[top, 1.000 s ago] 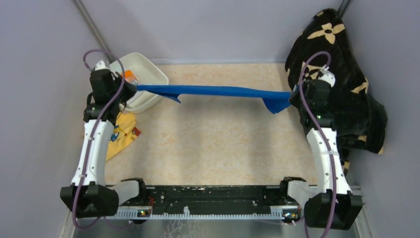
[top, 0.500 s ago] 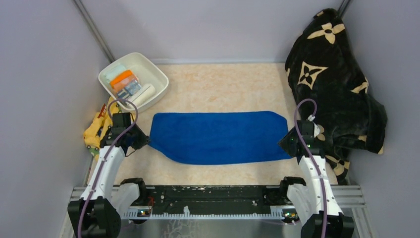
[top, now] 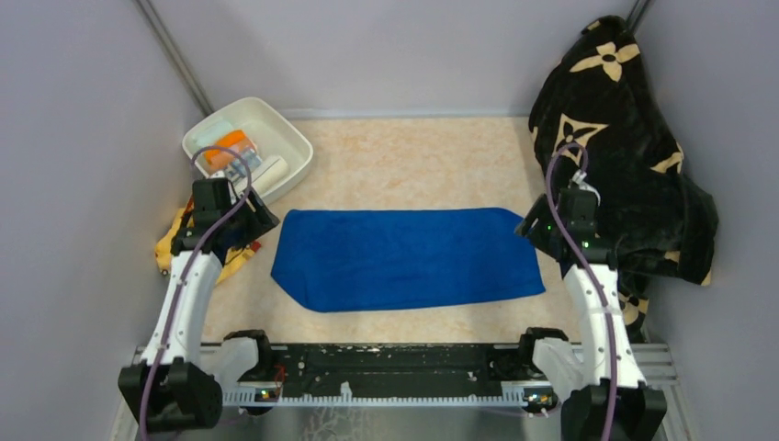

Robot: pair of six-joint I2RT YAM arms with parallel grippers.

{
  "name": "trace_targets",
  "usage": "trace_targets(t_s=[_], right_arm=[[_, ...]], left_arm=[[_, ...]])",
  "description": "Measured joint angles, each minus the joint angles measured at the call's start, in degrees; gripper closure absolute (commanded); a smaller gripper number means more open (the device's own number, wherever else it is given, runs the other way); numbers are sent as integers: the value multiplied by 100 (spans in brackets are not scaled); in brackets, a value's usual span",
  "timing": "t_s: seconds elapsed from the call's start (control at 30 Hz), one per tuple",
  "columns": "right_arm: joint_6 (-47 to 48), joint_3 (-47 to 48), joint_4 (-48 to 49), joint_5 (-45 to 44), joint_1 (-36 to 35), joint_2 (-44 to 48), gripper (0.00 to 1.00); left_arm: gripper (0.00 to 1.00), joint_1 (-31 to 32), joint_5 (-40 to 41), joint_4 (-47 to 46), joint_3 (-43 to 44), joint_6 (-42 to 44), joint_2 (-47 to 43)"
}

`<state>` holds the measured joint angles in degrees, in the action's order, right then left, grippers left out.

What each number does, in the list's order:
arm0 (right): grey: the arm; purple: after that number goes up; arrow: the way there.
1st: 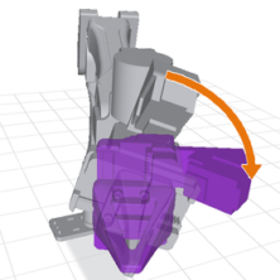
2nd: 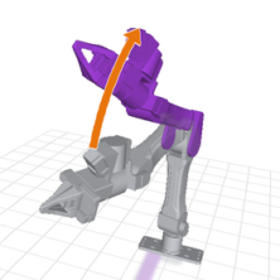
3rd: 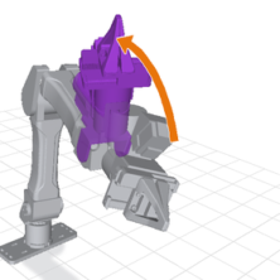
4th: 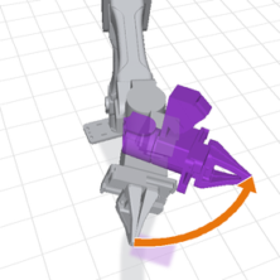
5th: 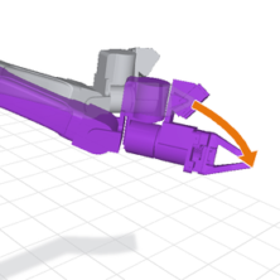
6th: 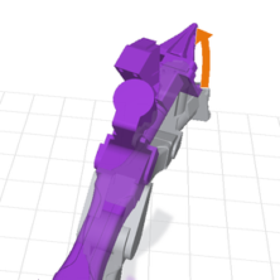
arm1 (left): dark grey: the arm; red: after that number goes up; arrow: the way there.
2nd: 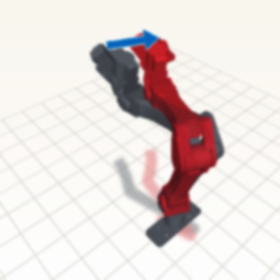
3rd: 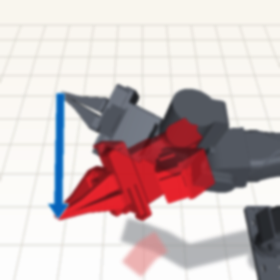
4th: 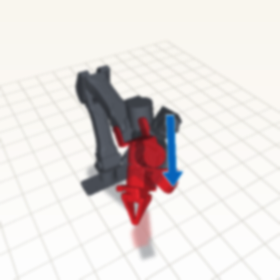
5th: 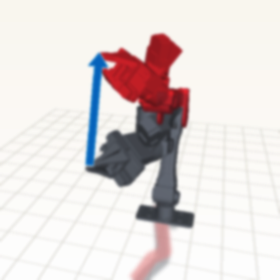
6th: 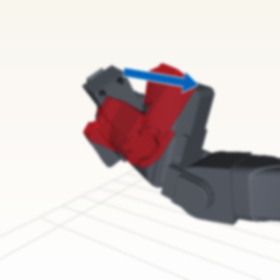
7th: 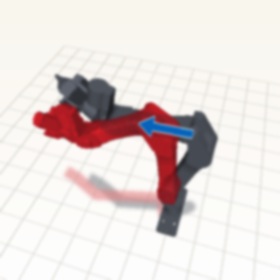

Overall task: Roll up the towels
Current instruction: Flatten out the towel at the center of the board.

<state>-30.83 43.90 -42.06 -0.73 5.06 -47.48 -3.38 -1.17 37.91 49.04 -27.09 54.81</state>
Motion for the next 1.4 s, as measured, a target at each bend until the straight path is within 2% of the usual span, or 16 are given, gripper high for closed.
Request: trace_targets(t_s=[0.17, 0.37, 0.53, 0.73, 0.83, 1.03, 1.17, 1.27, 1.4], right_arm=[[675, 442, 501, 468, 0, -1086, 40], [826, 409, 848, 944, -11, -2133, 43], [809, 273, 1023, 984, -337, -2586, 44], [765, 116, 1432, 933, -516, -3324, 44], [772, 166, 1574, 850, -516, -3818, 46], [968, 811, 1552, 719, -511, -4131, 46], [1266, 1585, 1355, 437, -511, -4306, 48], [1491, 2264, 1320, 219, -487, -4675, 49], [1635, 2677, 1283, 146, -476, -5230, 51]], left_arm=[[29, 105, -636, -251, 428, 380, 1202], [27, 717, -966, -378, 608, 581, 2507], [25, 1034, -957, -610, 745, 595, 3123], [24, 1102, -918, -981, 789, 527, 3923], [25, 1088, -833, -970, 1104, 494, 4369], [24, 1091, -509, -942, 1547, 660, 4690], [25, 1097, -87, -719, 2052, 988, 4940], [26, 1097, 105, -664, 2518, 1207, 5219], [26, 1095, 138, -610, 2614, 1346, 5331]])
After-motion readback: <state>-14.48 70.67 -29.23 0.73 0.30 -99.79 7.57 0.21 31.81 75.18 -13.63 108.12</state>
